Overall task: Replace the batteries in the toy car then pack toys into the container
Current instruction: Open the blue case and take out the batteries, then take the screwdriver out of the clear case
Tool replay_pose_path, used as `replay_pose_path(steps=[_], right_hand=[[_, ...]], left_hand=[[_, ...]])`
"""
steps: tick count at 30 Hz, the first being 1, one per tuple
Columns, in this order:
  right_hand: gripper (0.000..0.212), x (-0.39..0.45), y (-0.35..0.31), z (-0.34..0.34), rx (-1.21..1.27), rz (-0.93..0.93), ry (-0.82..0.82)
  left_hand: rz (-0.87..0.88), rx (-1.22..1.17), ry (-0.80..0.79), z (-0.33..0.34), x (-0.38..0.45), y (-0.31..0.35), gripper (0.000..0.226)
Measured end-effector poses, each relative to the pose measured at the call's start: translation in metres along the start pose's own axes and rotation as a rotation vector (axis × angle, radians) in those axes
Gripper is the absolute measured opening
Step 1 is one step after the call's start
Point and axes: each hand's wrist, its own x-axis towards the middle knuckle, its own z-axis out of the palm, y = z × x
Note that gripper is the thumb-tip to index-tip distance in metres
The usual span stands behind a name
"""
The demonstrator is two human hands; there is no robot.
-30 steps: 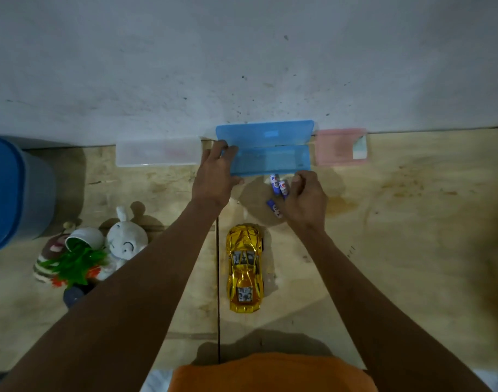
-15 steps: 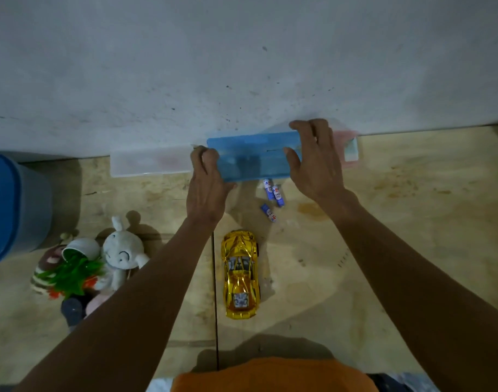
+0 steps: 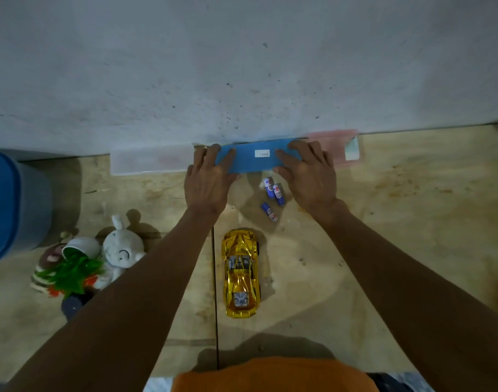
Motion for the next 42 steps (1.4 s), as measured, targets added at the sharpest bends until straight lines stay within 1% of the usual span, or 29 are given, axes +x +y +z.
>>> replay_pose_path(steps=[5, 10, 15, 17, 19, 21, 22, 23, 25, 26, 28, 29, 31, 35, 38, 40, 42], right_hand=[[0.039, 0.004, -0.002, 0.005, -0.078, 0.009, -0.036], [0.042, 0.005, -0.007, 0.007, -0.071, 0.060, -0.074], [0.044, 0.011, -0.017, -0.007, -0.134, 0.075, -0.184], [0.046, 0.014, -0.024, -0.015, -0.166, 0.100, -0.237], [0.049, 0.015, -0.032, -0.021, -0.168, 0.124, -0.287], [0.053, 0.013, -0.040, -0.026, -0.147, 0.161, -0.327], [0.053, 0.010, -0.044, -0.027, -0.117, 0.182, -0.324], [0.051, 0.005, -0.050, -0.027, -0.070, 0.202, -0.285], [0.041, -0.005, -0.071, -0.025, 0.087, 0.230, -0.183], [0.037, -0.010, -0.086, -0.023, 0.174, 0.233, -0.160], [0.031, -0.012, -0.157, -0.004, 0.356, 0.247, -0.173], [0.028, -0.014, -0.165, -0.003, 0.453, 0.285, -0.188], [0.023, -0.003, -0.214, 0.013, 0.579, 0.385, -0.200], [0.024, 0.007, -0.236, 0.020, 0.767, 0.539, -0.296], [0.031, 0.019, -0.254, 0.024, 0.865, 0.730, -0.329], [0.031, 0.036, -0.276, 0.032, 0.952, 0.897, -0.290], [0.036, 0.049, -0.293, 0.038, 1.056, 1.042, -0.228]], left_hand=[[-0.007, 0.037, -0.023, 0.003, 0.011, 0.001, 0.055], [-0.015, 0.053, -0.040, 0.004, 0.013, 0.001, 0.054], [-0.034, 0.092, -0.091, -0.005, 0.016, 0.006, 0.054], [-0.035, 0.056, -0.139, -0.010, 0.015, 0.007, 0.058], [-0.040, 0.008, -0.203, -0.014, 0.009, 0.003, 0.067], [-0.049, -0.060, -0.227, -0.019, -0.003, -0.003, 0.074], [-0.057, -0.094, -0.211, -0.021, -0.011, -0.005, 0.074], [-0.065, -0.129, -0.182, -0.024, -0.019, -0.010, 0.071], [-0.095, -0.187, -0.106, -0.029, -0.036, -0.028, 0.062], [-0.119, -0.207, -0.062, -0.031, -0.043, -0.040, 0.058], [-0.159, -0.234, 0.041, -0.033, -0.064, -0.107, 0.051], [-0.166, -0.225, 0.077, -0.031, -0.068, -0.113, 0.048], [-0.205, -0.229, 0.072, -0.034, -0.066, -0.161, 0.047], [-0.222, -0.168, 0.052, -0.039, -0.060, -0.177, 0.050], [-0.168, -0.116, 0.003, -0.038, -0.047, -0.186, 0.057], [-0.109, -0.078, -0.030, -0.037, -0.029, -0.203, 0.061], [-0.060, -0.066, -0.072, -0.034, -0.016, -0.211, 0.062]])
